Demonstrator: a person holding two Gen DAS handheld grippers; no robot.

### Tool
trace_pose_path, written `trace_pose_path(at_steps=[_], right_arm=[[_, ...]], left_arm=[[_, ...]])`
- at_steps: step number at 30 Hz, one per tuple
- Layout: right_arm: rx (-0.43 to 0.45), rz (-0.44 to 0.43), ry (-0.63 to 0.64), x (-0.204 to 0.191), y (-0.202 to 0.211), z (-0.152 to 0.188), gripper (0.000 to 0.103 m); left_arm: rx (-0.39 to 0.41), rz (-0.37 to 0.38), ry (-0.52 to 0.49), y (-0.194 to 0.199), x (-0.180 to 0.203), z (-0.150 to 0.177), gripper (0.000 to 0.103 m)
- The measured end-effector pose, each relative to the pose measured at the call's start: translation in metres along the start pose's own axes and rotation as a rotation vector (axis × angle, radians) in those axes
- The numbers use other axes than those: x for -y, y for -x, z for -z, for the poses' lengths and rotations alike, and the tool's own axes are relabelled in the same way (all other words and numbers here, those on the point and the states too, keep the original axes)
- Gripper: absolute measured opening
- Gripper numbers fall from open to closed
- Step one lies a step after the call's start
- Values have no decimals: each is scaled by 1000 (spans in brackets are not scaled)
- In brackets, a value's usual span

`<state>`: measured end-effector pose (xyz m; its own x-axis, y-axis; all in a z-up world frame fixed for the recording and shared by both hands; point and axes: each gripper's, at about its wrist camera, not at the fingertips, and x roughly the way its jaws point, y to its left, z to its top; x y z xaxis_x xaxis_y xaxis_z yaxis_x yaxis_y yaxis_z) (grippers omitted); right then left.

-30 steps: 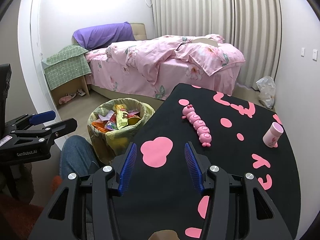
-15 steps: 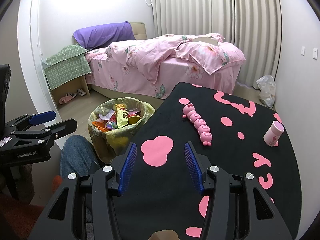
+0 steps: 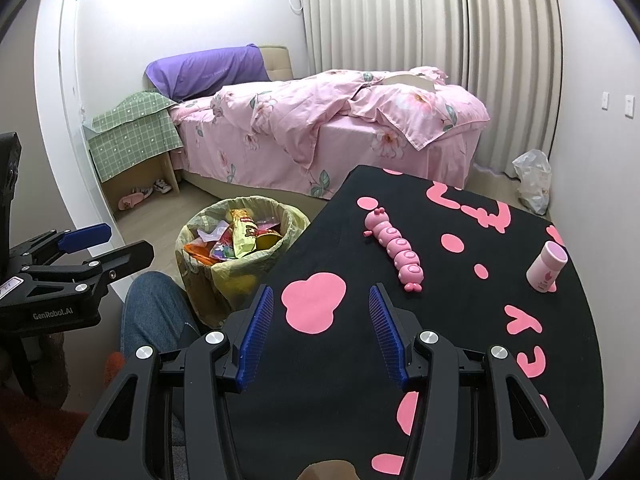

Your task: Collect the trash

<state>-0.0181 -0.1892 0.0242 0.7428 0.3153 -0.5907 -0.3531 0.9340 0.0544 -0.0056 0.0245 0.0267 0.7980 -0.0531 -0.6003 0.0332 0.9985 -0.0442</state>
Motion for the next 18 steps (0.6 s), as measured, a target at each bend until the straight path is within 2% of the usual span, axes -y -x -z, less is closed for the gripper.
trace_pose_path(at_steps=[18], right_arm=[[8, 9, -4, -1, 3, -4, 48]], left_arm=[[0, 1, -1, 0, 1, 0, 88]])
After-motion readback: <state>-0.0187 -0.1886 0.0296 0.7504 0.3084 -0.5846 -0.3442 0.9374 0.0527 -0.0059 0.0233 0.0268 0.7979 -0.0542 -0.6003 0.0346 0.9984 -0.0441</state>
